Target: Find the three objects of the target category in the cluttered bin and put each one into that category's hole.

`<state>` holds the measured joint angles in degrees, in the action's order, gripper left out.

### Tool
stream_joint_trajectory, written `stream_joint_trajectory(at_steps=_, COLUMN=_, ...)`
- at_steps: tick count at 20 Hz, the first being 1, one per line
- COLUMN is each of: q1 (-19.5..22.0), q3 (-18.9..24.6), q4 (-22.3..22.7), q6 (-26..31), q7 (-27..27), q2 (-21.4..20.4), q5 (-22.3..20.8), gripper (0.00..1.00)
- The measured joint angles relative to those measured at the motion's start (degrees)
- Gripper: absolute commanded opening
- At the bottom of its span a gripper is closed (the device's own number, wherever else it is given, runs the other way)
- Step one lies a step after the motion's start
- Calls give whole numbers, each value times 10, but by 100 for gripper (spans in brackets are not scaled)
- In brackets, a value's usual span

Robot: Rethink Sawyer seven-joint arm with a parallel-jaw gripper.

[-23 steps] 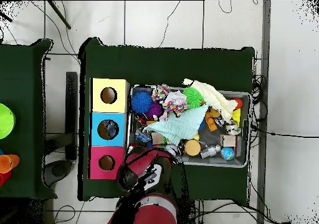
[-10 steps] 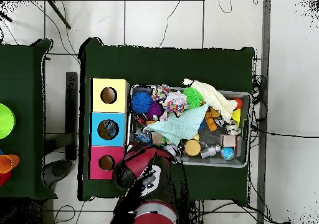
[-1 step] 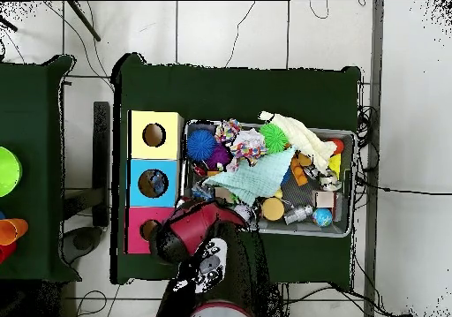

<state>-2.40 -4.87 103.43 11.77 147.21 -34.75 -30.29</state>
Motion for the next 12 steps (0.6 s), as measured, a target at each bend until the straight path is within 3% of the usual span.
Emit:
stream_joint_trajectory(at_steps=4, q1=6, q3=9, q4=0, q6=5, q7=0, q2=-13, q5=0, gripper=0)
stream_joint_trajectory(at_steps=5, q1=10, q3=11, q4=0, q6=5, q7=0, q2=-19, q5=0, gripper=100)
stream_joint_trajectory(at_steps=12, q1=25, q3=22, q4=-1, q6=5, q7=0, q2=-15, q5=0, gripper=100)
